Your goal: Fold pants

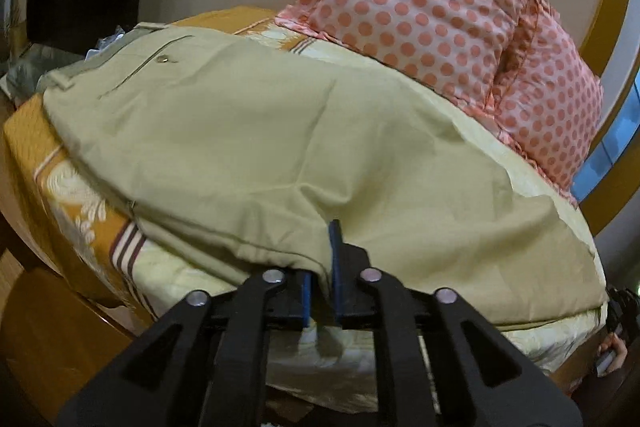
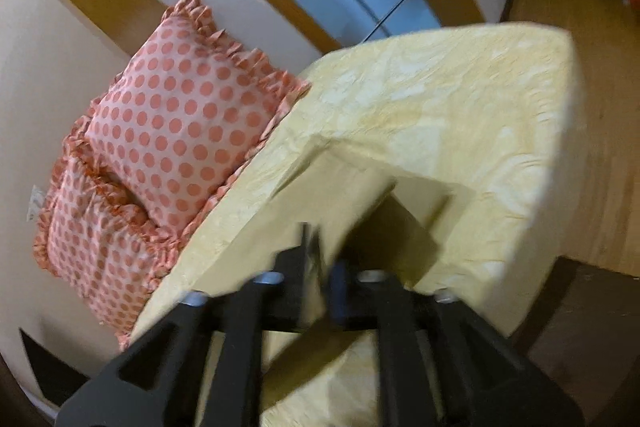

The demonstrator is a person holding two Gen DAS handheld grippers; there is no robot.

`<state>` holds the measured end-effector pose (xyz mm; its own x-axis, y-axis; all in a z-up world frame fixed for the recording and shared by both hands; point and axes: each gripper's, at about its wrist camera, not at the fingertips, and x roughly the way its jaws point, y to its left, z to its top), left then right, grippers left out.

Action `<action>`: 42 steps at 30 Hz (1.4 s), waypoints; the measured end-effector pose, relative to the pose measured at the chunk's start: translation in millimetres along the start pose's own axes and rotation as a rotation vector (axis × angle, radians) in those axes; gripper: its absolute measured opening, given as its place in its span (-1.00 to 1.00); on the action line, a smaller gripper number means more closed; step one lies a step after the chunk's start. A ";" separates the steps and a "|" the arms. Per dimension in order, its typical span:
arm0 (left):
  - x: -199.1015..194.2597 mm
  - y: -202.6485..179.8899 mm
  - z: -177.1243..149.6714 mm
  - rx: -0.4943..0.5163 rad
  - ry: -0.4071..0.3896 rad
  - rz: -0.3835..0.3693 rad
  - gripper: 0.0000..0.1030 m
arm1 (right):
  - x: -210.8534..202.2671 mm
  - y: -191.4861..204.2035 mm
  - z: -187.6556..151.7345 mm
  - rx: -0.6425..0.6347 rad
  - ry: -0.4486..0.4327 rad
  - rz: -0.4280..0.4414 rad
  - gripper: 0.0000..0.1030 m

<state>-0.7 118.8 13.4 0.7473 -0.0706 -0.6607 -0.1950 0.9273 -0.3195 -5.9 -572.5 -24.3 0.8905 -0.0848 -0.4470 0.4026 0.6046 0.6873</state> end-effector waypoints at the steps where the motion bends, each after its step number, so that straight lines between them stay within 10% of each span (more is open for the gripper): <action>1: -2.5 0.2 -1.3 -0.005 -0.013 -0.006 -0.71 | -11.0 -4.6 0.3 0.004 -0.044 -0.024 0.58; 11: -33.9 11.7 -9.2 -0.020 -0.101 -0.045 -0.13 | -8.8 -13.1 -17.9 -0.091 -0.083 -0.047 0.10; 19: -62.7 51.1 2.3 -0.104 -0.254 0.112 0.42 | 6.9 12.3 -38.0 -0.266 -0.121 -0.083 -0.27; 22: -57.1 68.4 5.5 -0.152 -0.243 0.138 0.45 | 6.2 7.8 -36.5 -0.282 -0.135 -0.106 -0.95; 30: -50.6 99.6 17.5 -0.223 -0.232 0.101 0.64 | -2.5 106.8 -39.3 -0.469 -0.088 0.186 -0.95; 37: -47.0 109.6 29.8 -0.249 -0.229 0.068 0.81 | 3.0 289.1 -180.8 -0.729 0.244 0.668 -0.95; 42: -39.2 119.7 37.7 -0.290 -0.200 0.048 0.87 | 9.4 345.0 -324.7 -1.000 0.602 0.731 -0.77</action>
<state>-29.4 246.4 26.6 0.8366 0.0708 -0.5431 -0.3841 0.7828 -0.4896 72.6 -107.6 22.7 0.5000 0.6939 -0.5182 -0.6637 0.6914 0.2854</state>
